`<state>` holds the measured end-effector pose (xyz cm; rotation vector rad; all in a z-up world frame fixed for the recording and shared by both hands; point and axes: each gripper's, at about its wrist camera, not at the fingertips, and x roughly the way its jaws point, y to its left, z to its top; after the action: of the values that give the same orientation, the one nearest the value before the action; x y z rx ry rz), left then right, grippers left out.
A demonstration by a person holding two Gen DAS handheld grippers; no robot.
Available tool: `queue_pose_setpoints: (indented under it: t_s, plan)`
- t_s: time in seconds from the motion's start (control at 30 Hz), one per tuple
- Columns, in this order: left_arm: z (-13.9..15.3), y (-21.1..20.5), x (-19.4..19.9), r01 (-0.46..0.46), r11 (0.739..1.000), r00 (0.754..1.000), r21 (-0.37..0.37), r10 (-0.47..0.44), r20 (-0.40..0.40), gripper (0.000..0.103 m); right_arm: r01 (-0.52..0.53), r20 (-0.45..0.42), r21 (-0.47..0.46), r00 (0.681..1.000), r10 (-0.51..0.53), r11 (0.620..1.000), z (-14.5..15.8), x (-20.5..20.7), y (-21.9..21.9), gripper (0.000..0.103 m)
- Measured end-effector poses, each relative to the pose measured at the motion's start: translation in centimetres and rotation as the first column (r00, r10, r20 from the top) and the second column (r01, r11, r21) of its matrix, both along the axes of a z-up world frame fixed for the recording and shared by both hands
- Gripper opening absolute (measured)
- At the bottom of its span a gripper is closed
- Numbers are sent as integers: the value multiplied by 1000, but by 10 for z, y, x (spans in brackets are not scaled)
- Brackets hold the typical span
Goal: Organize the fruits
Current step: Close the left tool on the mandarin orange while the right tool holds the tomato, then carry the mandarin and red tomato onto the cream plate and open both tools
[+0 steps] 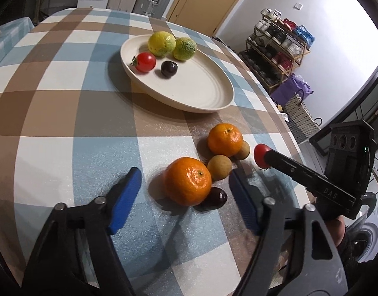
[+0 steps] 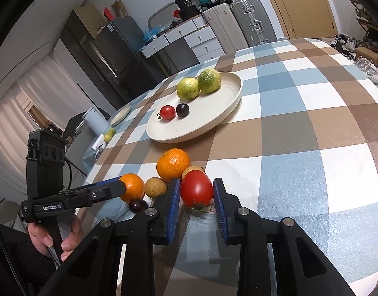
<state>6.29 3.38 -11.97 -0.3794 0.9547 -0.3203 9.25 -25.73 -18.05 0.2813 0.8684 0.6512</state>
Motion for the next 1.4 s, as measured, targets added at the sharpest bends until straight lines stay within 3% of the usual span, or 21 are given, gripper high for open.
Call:
queue_pose_setpoints:
  t_s: [0.1,0.13,0.27,0.7,1.07,1.4]
  plan:
    - [-2,-2,2,31,999,999,-15,-31,-7,41,-1,0,2,1000,1,1000,0,0,0,28]
    - [-3,-2,2,34,999,999,-10,-34,-7,38,-2,-1,2,1000,2,1000,0,0,0,28]
    - [-6,3,1,51,997,999,-57,-51,4,38,-3,0,0,1000,3,1000,0,0,0,28]
    - [21,22,17,61,996,996,-70,-56,72,37,13,16,0,1000,-13,1000,6,4,0,28]
    - [67,25,87,56,997,990,-47,-49,131,37,10,77,57,997,-15,998,42,41,-1,28]
    - [66,-11,156,84,996,991,-28,-81,105,37,-15,117,77,993,5,997,66,105,7,28]
